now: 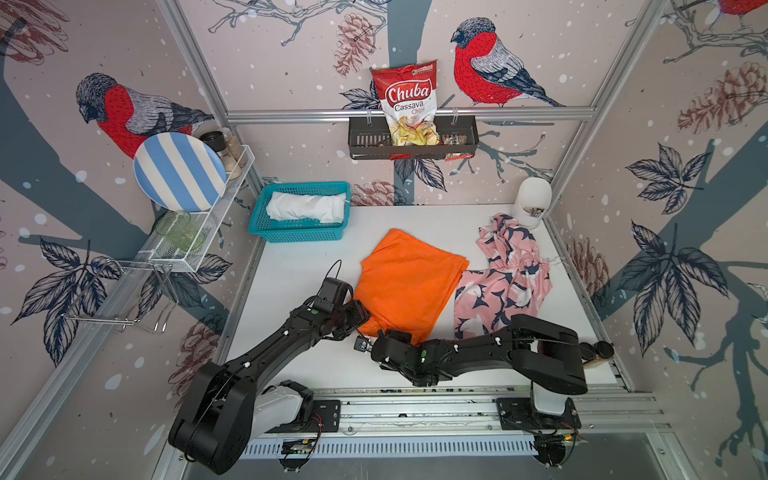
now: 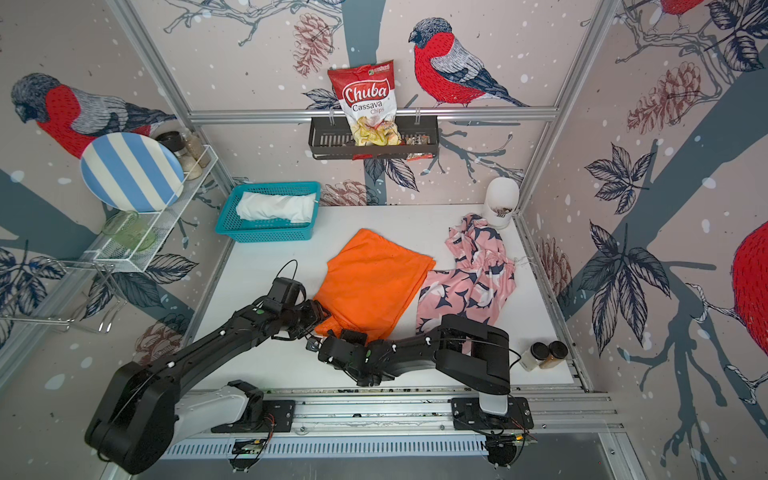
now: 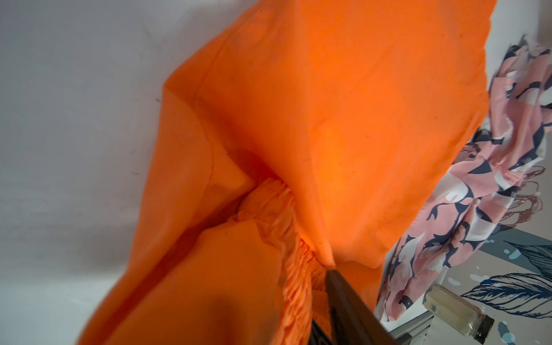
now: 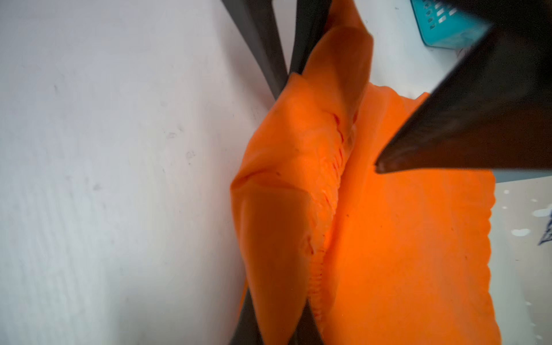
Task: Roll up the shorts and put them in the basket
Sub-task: Roll the shorts at the center of the board.
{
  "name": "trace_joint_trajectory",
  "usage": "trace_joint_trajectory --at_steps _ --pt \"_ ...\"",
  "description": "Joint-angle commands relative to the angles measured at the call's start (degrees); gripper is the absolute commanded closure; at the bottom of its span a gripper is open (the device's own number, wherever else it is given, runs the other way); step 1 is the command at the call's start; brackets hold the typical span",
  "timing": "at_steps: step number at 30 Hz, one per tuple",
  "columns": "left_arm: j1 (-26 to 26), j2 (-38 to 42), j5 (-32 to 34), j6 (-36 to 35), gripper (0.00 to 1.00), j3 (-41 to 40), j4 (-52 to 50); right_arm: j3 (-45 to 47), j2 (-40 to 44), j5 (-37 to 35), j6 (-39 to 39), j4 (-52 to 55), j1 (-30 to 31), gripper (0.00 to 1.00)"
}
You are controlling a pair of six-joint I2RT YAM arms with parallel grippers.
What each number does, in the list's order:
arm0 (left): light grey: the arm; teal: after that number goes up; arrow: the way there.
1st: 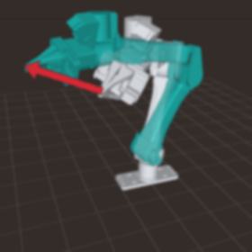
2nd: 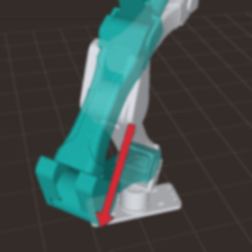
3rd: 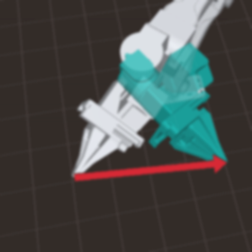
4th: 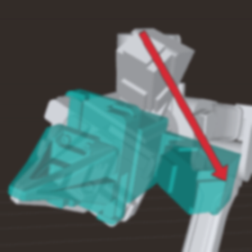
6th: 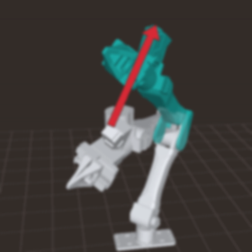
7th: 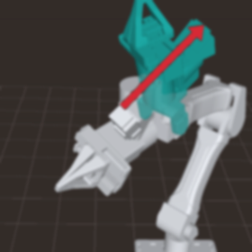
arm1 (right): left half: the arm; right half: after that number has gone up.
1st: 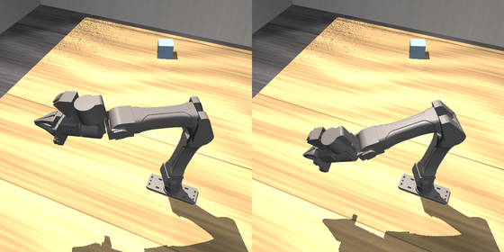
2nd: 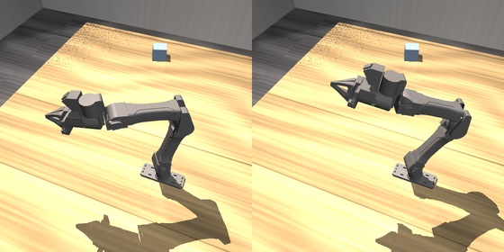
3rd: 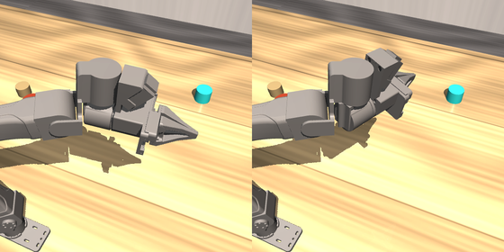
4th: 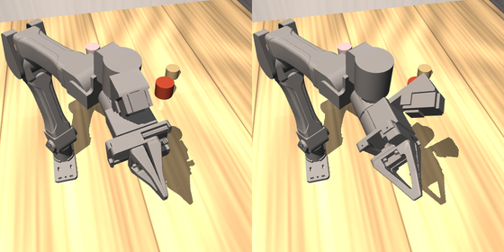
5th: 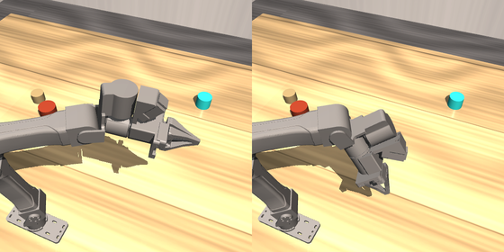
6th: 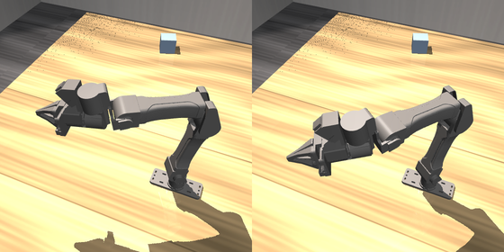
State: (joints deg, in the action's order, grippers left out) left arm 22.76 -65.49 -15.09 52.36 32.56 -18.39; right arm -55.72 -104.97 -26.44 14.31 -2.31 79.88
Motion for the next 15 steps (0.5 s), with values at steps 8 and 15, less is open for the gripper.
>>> trace_joint_trajectory --at_steps 8,15 --pt "-1.1 8.9 9.4 -6.8 0.19 6.2 -10.6 0.5 3.4 47.3 -21.4 3.0 -15.1 1.00" --pt "-0.6 7.1 3.7 -6.8 0.24 6.2 -7.5 5.2 1.5 69.0 -35.9 -8.3 -28.9 1.00"
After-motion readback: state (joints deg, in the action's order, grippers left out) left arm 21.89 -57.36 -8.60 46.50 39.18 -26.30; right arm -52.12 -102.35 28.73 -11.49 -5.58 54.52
